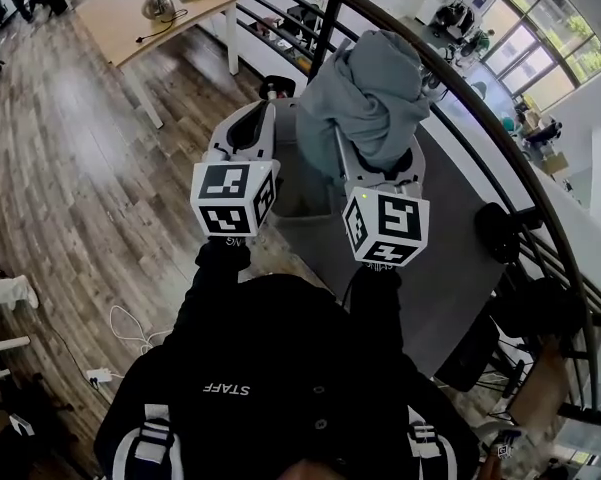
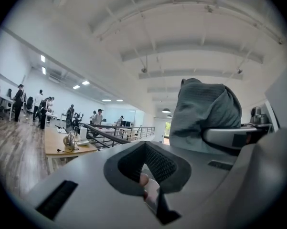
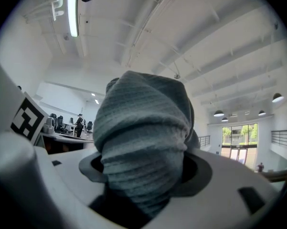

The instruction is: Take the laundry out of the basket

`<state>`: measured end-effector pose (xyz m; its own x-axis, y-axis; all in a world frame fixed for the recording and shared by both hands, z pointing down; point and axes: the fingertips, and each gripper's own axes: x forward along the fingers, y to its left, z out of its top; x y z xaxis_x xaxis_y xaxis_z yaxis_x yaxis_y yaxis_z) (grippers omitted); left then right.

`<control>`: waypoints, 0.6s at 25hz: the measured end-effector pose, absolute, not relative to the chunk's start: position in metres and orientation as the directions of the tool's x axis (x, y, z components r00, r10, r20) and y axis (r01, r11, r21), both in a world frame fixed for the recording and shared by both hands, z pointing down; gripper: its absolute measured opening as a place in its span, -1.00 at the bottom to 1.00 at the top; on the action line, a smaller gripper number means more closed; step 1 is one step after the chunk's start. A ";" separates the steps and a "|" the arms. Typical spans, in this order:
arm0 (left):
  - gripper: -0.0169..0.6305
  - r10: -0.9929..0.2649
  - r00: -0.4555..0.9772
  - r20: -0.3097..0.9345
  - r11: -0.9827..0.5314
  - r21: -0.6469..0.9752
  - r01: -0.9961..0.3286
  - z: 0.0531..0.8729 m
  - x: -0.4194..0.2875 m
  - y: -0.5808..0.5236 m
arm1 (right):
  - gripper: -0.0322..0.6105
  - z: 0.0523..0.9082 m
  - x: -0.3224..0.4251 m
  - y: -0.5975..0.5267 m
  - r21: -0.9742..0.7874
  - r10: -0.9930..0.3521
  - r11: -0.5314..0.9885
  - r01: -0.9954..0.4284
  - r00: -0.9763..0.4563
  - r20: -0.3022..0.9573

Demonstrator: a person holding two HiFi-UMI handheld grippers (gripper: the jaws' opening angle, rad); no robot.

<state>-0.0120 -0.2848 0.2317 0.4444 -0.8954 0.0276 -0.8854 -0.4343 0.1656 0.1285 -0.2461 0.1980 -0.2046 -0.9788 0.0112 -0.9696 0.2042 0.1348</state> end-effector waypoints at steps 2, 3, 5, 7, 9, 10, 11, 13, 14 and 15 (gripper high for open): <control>-0.94 -0.895 0.446 0.023 -0.438 0.159 -0.885 0.231 -0.009 -0.285 | 0.16 0.195 0.127 -0.246 0.133 -0.979 0.202 -0.970 -0.204 -0.002; -0.94 -0.894 0.447 0.021 -0.439 0.153 -0.886 0.230 -0.008 -0.285 | 0.16 0.195 0.126 -0.247 0.133 -0.979 0.201 -0.970 -0.204 -0.009; -0.94 -0.895 0.446 0.017 -0.439 0.142 -0.887 0.229 -0.005 -0.285 | 0.16 0.195 0.127 -0.248 0.137 -0.979 0.199 -0.970 -0.203 -0.018; -0.94 -0.895 0.445 0.015 -0.439 0.132 -0.889 0.229 -0.004 -0.285 | 0.16 0.197 0.128 -0.248 0.134 -0.980 0.194 -0.972 -0.199 -0.026; -0.94 -0.897 0.442 0.011 -0.438 0.120 -0.891 0.226 -0.004 -0.283 | 0.16 0.197 0.129 -0.247 0.127 -0.981 0.188 -0.974 -0.193 -0.035; -0.94 -0.898 0.441 0.008 -0.437 0.115 -0.892 0.225 -0.004 -0.282 | 0.16 0.196 0.129 -0.247 0.124 -0.981 0.185 -0.975 -0.191 -0.039; -0.94 -0.898 0.439 0.004 -0.436 0.111 -0.893 0.223 -0.005 -0.281 | 0.16 0.195 0.129 -0.247 0.124 -0.981 0.184 -0.975 -0.190 -0.043; -0.94 -0.900 0.436 -0.002 -0.434 0.105 -0.895 0.219 -0.005 -0.279 | 0.16 0.193 0.129 -0.247 0.123 -0.980 0.183 -0.975 -0.190 -0.050; -0.94 -0.901 0.434 -0.003 -0.433 0.102 -0.896 0.218 -0.006 -0.279 | 0.16 0.193 0.129 -0.247 0.122 -0.980 0.183 -0.975 -0.191 -0.051; -0.94 -0.901 0.434 -0.004 -0.432 0.099 -0.897 0.218 -0.006 -0.279 | 0.16 0.193 0.129 -0.247 0.121 -0.980 0.184 -0.975 -0.191 -0.052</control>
